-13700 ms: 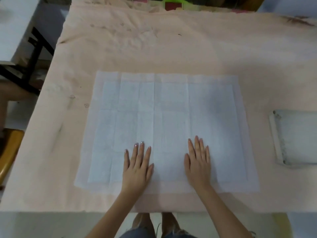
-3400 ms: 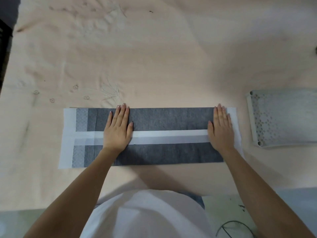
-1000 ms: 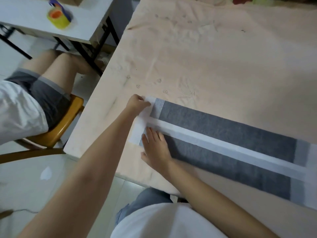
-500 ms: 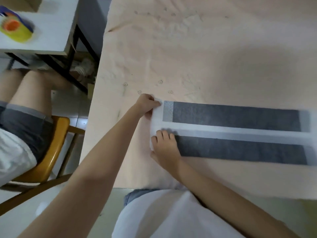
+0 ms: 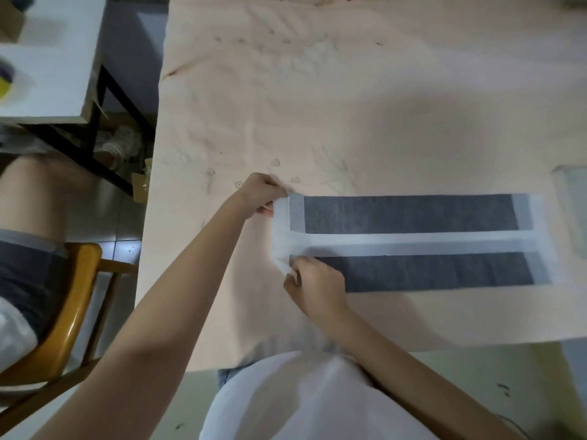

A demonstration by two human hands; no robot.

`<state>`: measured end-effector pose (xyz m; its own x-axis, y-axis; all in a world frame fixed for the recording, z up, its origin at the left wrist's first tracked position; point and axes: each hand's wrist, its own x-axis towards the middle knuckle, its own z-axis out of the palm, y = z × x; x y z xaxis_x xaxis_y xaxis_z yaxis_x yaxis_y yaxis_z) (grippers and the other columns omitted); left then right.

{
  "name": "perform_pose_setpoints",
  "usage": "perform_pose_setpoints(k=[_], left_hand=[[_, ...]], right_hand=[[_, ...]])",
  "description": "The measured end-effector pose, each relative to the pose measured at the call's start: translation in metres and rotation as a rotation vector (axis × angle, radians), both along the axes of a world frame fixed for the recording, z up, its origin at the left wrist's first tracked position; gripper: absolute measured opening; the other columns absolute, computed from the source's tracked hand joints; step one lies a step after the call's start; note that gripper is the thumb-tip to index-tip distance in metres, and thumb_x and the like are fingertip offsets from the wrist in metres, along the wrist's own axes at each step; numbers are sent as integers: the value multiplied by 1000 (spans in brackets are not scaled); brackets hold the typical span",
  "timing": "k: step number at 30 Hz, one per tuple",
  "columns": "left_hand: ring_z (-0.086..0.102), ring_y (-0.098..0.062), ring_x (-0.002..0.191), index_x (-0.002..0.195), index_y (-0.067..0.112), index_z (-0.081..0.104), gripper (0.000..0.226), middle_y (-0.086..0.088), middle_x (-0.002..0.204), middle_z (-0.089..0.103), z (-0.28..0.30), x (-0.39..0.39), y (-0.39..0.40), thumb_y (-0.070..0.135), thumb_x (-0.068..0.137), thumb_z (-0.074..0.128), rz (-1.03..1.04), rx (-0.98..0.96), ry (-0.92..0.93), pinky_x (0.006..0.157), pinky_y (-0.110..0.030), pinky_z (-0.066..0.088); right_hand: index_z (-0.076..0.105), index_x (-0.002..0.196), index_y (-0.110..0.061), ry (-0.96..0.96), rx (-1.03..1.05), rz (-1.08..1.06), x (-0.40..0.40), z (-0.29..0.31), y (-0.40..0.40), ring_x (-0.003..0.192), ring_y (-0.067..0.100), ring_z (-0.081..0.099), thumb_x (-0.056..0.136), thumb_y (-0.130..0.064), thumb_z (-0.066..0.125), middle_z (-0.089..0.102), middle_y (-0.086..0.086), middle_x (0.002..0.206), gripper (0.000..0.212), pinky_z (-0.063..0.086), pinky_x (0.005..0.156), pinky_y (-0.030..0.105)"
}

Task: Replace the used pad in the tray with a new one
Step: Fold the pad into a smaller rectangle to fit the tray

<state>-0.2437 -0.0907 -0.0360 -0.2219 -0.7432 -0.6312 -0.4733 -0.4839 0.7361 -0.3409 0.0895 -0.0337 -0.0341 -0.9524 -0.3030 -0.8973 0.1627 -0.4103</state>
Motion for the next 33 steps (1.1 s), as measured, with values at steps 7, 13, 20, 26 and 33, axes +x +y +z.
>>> perform_pose_setpoints(k=[7,13,20,26,33], left_hand=[[60,-10,41,72,7,53,17,-11,71,57,36,-50,-2,0,86,59,-54,-25,72,40,-22,51],[61,-14,52,73,7,50,18,-10,72,54,50,-118,10,-2,87,57,-65,-46,104,54,-34,57],[58,-16,50,75,7,51,15,-10,64,57,32,-191,21,0,88,53,-122,-83,34,49,-30,56],[58,-16,49,73,6,52,16,-11,62,59,18,-237,29,2,88,50,-190,-110,-22,49,-28,54],[58,-19,51,73,9,50,18,-11,64,60,-1,-261,38,5,90,53,-211,-98,-48,55,-31,54]], right_hand=[[52,69,-9,-346,60,-337,-55,25,19,64,23,59,83,-26,58,60,3,62,23,43,58,34],[47,68,0,-475,-43,-540,-108,24,47,68,36,64,79,-26,60,60,20,66,31,50,58,45],[56,66,-9,-453,-31,-703,-170,15,60,69,32,66,83,-21,61,65,10,66,22,55,67,50],[56,62,-13,-397,13,-753,-209,5,63,68,28,66,84,-19,59,66,4,63,23,52,66,39],[62,70,-7,-353,113,-744,-237,-6,64,70,25,66,85,-20,56,67,1,62,21,51,65,36]])
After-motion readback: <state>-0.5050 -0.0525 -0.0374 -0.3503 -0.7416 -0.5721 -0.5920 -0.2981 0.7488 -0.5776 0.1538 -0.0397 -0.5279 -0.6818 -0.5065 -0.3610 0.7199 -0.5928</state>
